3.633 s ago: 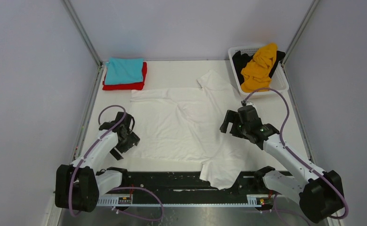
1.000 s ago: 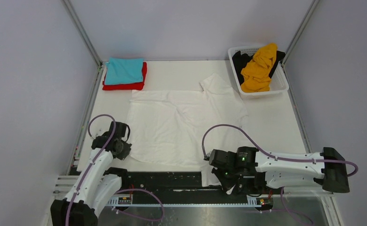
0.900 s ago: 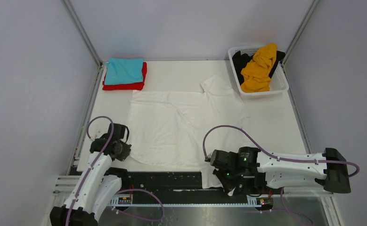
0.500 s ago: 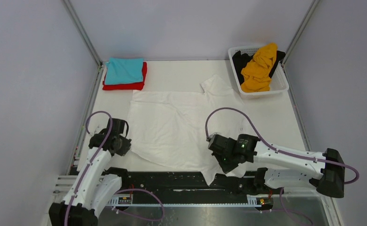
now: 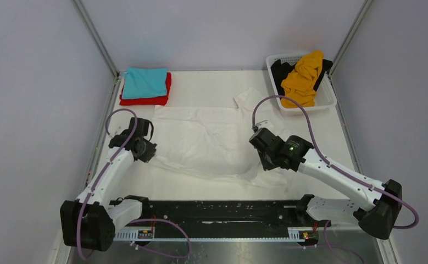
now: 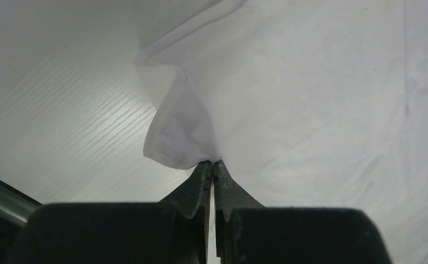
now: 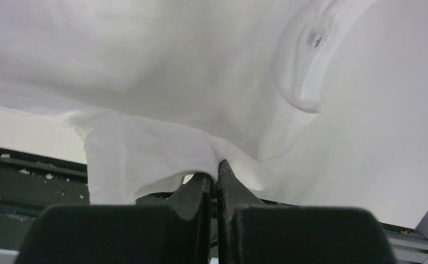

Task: Fold and stack the t-shirts
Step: Fold the flattened tshirt in 1/3 of the way

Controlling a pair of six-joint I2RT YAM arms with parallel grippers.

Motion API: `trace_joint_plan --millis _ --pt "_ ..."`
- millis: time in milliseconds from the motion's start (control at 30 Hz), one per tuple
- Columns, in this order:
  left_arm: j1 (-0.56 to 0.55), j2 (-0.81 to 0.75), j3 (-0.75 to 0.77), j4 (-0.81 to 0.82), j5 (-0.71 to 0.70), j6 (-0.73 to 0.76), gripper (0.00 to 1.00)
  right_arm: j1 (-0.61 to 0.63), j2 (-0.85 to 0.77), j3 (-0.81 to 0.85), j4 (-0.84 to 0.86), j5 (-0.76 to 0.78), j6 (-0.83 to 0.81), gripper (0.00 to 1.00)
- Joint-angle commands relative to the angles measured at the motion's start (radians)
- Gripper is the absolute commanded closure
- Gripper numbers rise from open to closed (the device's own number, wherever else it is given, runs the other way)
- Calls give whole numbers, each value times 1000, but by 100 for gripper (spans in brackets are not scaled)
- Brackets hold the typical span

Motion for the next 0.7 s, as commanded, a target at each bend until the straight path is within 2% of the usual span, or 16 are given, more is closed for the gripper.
trace_joint_plan --millis 0,200,567,633,667 --pt "6 79 77 66 -24 26 100 -69 20 55 50 81 -64 100" --pt "15 186 124 102 -28 40 100 -166 94 85 133 28 -119 100" --pt "20 418 235 187 -83 63 100 -328 361 176 268 5 -211 100" --pt "23 460 268 177 -95 70 97 -352 417 201 296 17 -222 98" --pt "27 478 285 168 -93 78 93 -364 447 217 308 15 -224 93"
